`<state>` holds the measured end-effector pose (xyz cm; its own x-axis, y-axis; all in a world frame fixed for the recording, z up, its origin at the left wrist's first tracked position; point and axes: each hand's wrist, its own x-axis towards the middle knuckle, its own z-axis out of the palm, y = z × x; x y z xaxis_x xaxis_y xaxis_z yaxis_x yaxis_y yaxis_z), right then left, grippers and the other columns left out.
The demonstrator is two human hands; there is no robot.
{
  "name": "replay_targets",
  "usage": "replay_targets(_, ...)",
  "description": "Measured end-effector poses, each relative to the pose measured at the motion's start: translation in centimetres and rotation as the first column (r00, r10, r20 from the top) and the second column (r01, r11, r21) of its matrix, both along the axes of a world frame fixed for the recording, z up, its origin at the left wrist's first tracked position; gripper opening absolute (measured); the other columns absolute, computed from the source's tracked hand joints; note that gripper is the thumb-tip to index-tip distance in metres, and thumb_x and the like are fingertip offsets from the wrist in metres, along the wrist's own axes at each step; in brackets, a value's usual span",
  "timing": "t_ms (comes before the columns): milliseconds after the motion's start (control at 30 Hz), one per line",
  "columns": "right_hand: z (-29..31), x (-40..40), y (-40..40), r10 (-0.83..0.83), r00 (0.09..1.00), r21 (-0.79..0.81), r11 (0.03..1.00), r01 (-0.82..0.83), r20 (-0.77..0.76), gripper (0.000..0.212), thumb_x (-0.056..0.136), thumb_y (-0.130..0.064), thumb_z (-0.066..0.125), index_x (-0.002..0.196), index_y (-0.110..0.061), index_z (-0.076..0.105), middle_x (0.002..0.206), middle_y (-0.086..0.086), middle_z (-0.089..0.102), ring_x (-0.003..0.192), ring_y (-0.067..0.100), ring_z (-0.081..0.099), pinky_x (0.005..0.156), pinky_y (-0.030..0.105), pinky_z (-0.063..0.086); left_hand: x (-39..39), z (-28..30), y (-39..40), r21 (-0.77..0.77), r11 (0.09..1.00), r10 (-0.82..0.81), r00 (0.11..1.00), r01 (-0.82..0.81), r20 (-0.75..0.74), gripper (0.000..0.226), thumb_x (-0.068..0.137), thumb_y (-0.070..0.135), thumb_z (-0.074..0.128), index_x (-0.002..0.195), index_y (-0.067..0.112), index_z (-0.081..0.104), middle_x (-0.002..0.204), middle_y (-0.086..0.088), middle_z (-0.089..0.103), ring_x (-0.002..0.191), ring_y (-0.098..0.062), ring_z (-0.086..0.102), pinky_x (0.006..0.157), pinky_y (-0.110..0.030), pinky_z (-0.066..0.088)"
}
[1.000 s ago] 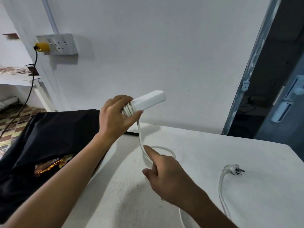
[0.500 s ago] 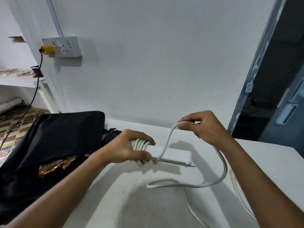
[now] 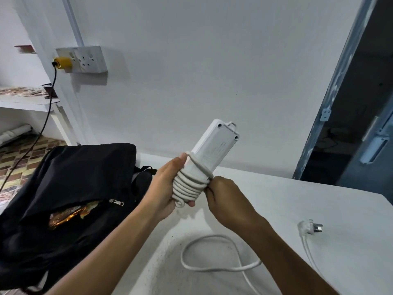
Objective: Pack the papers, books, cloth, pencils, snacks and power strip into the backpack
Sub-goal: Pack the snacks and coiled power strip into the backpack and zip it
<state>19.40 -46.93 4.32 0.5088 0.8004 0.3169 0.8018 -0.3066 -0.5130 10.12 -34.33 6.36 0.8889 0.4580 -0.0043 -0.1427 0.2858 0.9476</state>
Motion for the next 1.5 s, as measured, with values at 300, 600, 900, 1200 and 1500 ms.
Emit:
replay_targets(300,-1.1,-1.1,-1.3,0.099,0.965,0.394,0.919,0.005,-0.243,0.036,0.097,-0.012,0.047,0.105,-0.045,0.036,0.072,0.012,0.060,0.059,0.017,0.052,0.053,0.019,0.039,0.4,-0.1,-0.9,-0.154,0.987,-0.042,0.998,0.033,-0.056,0.071,0.073,0.067,0.055,0.107,0.005,0.068,0.086,-0.027,0.062,0.061,-0.031,0.058,0.045,-0.032,0.049)
replay_targets(600,-1.3,0.2,-2.6,0.132,0.975,0.215,0.972,-0.092,-0.180,0.054,0.098,-0.012,0.041,0.104,-0.063,0.026,0.074,0.008,0.058,0.067,0.021,0.055,0.061,0.039,0.044,0.6,-0.4,-1.4,-0.209,0.975,-0.104,0.981,0.070,-0.161,0.061,0.074,0.056,0.060,0.103,0.004,0.070,0.078,-0.018,0.063,0.054,-0.025,0.055,0.050,-0.030,0.044)
replay_targets(900,-1.4,1.7,-2.5,0.181,0.975,0.168,0.973,-0.159,-0.129,0.050,0.098,-0.007,0.042,0.119,-0.052,0.036,0.090,-0.023,0.054,0.082,-0.011,0.055,0.072,0.002,0.036,1.1,-1.0,-1.0,-0.220,0.972,-0.112,0.982,0.077,-0.150,0.056,0.078,0.048,0.061,0.110,0.002,0.064,0.085,-0.021,0.062,0.068,-0.028,0.055,0.050,-0.030,0.047)
replay_targets(1200,-0.4,1.7,-2.4,0.164,0.490,0.247,0.963,0.109,-0.856,0.018,0.092,-0.001,0.056,0.109,-0.006,0.057,0.060,0.009,0.061,0.033,0.012,0.034,0.039,0.018,0.026,2.2,1.2,2.4,0.291,0.869,0.427,0.904,-0.400,-0.034,0.036,0.073,0.018,0.080,0.100,0.007,0.058,0.068,-0.006,0.067,0.053,-0.028,0.064,0.053,-0.038,0.053)
replay_targets(1500,0.4,2.8,-2.9,0.118,0.626,0.240,0.964,0.114,-0.771,0.020,0.092,0.001,0.053,0.080,-0.008,0.066,0.057,0.005,0.055,0.044,0.012,0.040,0.052,0.029,0.039,1.9,1.5,3.8,0.886,0.397,0.433,0.900,-0.240,0.050,0.040,0.060,0.034,0.086,0.095,0.025,0.068,0.083,0.009,0.065,0.070,-0.002,0.060,0.060,-0.013,0.045)
